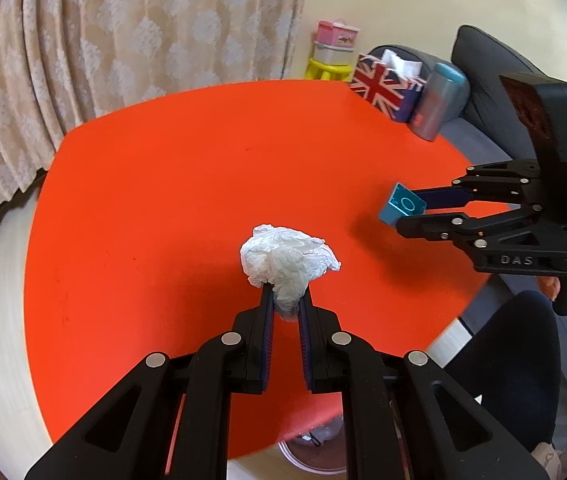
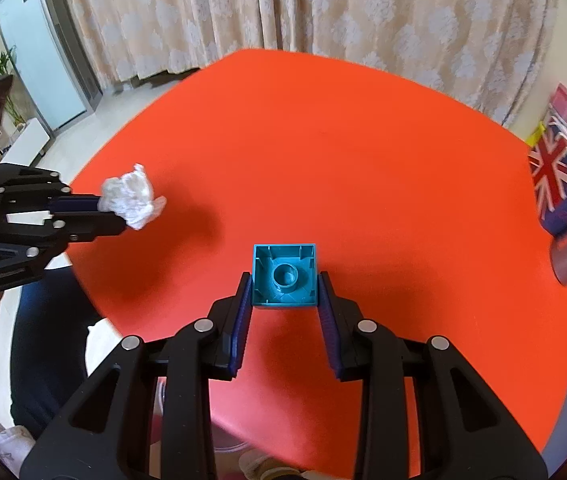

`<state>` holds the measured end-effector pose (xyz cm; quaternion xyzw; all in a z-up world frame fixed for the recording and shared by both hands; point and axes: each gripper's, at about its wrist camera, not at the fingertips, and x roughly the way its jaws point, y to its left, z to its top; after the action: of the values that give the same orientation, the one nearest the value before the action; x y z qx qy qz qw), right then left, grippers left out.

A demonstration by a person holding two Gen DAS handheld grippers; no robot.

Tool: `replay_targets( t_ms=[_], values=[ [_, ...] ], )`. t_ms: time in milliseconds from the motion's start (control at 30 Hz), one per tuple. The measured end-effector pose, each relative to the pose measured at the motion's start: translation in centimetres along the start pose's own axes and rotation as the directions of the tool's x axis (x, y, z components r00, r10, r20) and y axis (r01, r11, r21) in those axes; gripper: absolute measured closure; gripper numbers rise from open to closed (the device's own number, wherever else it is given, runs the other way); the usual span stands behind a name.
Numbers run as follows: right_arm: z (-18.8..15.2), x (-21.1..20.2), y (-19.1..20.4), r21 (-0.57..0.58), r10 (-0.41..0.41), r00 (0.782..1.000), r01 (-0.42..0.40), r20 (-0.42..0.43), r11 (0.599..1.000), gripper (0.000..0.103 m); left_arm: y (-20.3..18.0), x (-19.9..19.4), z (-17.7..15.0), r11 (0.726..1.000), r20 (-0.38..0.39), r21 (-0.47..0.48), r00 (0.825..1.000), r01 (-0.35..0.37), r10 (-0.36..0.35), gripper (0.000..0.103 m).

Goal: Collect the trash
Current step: 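Carry the tissue and blue block over the bin while the left gripper opens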

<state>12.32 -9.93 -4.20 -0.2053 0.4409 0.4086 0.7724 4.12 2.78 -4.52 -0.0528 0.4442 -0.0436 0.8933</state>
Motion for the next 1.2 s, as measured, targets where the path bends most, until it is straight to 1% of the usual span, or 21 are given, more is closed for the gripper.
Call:
replay_targets(
  t_ms=[200, 300, 500, 667, 767, 900, 1067, 1200],
  values=[
    [-2.4, -4.1, 1.4, 0.009, -0.01, 0.999, 0.009, 0.04, 1.0, 0.071, -2.4, -2.4, -1.6, 0.999, 0.021, 0.038, 1.0, 0.012, -0.013, 0.092],
    [-3.9, -5.9, 2.5, 0.007, 0.003, 0.998, -0.003, 0.058, 1.0, 0.071, -3.7, -3.4, -2.6, 0.998, 0.026, 0.058, 0.999, 0.018, -0.019, 0.092],
    [-7.2, -8.4, 4.4, 0.009, 0.018, 0.996, -0.019, 0.088, 1.0, 0.071, -6.2, -5.2, -4.5, 0.995, 0.038, 0.094, 0.999, 0.033, -0.036, 0.092],
    [-9.8, -9.4, 5.5, 0.018, 0.03, 0.995, -0.032, 0.096, 0.999, 0.071, -8.1, -5.9, -6.4, 0.992, 0.038, 0.114, 0.998, 0.051, -0.055, 0.092],
    [-11.4, -9.8, 6.1, 0.027, 0.049, 0.994, -0.052, 0.101, 0.998, 0.071, -8.7, -5.9, -7.6, 0.991, 0.026, 0.119, 0.998, 0.056, -0.059, 0.092],
    [-12.9, -9.8, 6.6, 0.032, 0.054, 0.993, -0.058, 0.103, 0.998, 0.071, -9.4, -5.6, -9.0, 0.991, 0.013, 0.12, 0.998, 0.057, -0.059, 0.092],
    [-14.1, -9.4, 6.7, 0.036, 0.066, 0.993, -0.07, 0.101, 0.997, 0.071, -9.6, -4.6, -10.6, 0.992, -0.013, 0.111, 0.998, 0.067, -0.066, 0.092],
    [-14.6, -9.4, 6.8, 0.042, 0.067, 0.993, -0.072, 0.101, 0.997, 0.071, -9.6, -3.8, -11.1, 0.992, -0.029, 0.107, 0.997, 0.074, -0.071, 0.092]
  ],
)
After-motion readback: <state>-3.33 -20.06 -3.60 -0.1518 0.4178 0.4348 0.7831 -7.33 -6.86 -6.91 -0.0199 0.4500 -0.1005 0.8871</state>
